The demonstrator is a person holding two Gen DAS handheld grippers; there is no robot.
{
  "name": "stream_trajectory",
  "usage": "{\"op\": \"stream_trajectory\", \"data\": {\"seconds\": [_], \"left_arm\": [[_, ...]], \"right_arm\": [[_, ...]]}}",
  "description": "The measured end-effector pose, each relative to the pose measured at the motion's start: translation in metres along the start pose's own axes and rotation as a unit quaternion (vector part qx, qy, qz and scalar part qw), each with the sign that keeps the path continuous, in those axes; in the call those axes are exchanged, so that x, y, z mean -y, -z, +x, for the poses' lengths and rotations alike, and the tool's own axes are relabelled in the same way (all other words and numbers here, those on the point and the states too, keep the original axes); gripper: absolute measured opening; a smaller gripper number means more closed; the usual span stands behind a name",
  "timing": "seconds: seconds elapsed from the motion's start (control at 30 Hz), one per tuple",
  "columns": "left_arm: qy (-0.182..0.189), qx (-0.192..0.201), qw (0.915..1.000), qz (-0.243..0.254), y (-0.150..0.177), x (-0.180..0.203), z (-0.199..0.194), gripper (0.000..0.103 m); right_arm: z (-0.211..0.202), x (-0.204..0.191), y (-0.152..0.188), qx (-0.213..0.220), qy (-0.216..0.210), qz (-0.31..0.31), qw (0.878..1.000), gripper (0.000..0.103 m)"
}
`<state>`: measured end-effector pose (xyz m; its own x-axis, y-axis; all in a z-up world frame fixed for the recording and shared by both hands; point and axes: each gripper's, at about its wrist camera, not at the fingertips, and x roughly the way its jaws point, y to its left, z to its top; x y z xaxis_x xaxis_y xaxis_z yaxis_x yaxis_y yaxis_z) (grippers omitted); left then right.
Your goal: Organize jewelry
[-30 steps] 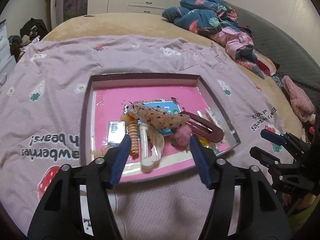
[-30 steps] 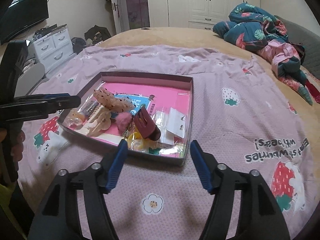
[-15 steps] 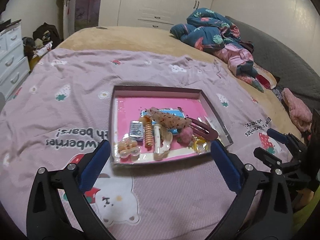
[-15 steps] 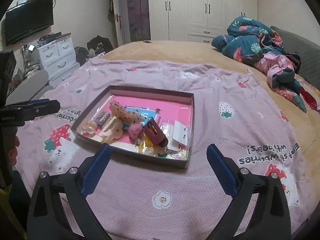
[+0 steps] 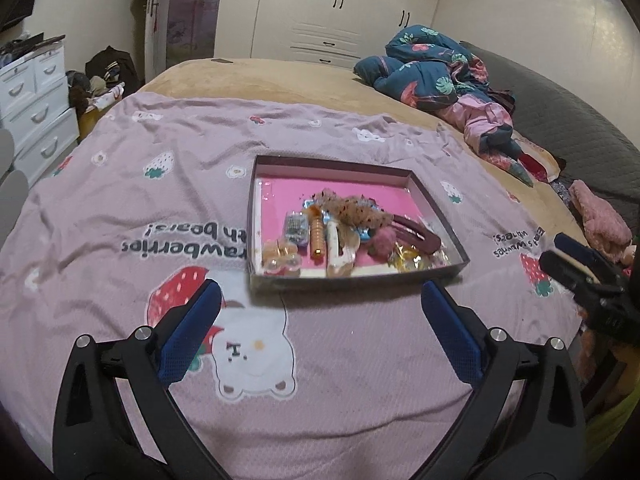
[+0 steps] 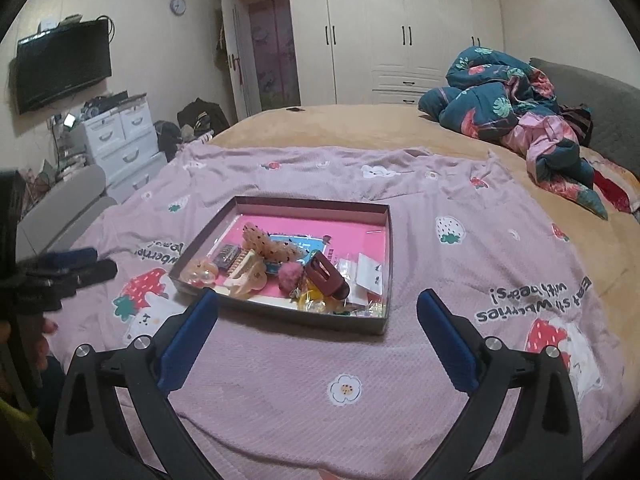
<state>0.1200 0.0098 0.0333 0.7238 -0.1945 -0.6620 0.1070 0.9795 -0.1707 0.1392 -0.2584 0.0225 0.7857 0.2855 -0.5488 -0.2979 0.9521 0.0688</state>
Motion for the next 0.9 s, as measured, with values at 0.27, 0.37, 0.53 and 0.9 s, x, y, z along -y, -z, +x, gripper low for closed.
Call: {"op": "stream_trajectory", "data": {"seconds": [0.27,0.37,0.53,0.9], "left_arm": [[-0.004,-0.004,1.0000,-0.004,0.026,0.003,0.000,0.094],[-0.014,-0.006,0.9999,-0.004,0.031,0.003,0.003,0.094],[-0.017,-0.005,0.9998,-0.009,0.038,0.003,0.004,0.094],[-0.025,-0.004,0.9997,-0.007,0.040,0.005,0.004,0.094]], "right_arm": [[-0.004,0.007,0.025,-0.003,0.022,0.018,1.000,0.099],[-0.006,0.007,0.032,-0.004,0.026,0.022,0.999,0.099],[-0.007,0.003,0.040,-0.008,0.027,0.023,0.999,0.099],[-0.008,0.004,0.046,-0.014,0.020,0.034,0.999,0.099]]}}
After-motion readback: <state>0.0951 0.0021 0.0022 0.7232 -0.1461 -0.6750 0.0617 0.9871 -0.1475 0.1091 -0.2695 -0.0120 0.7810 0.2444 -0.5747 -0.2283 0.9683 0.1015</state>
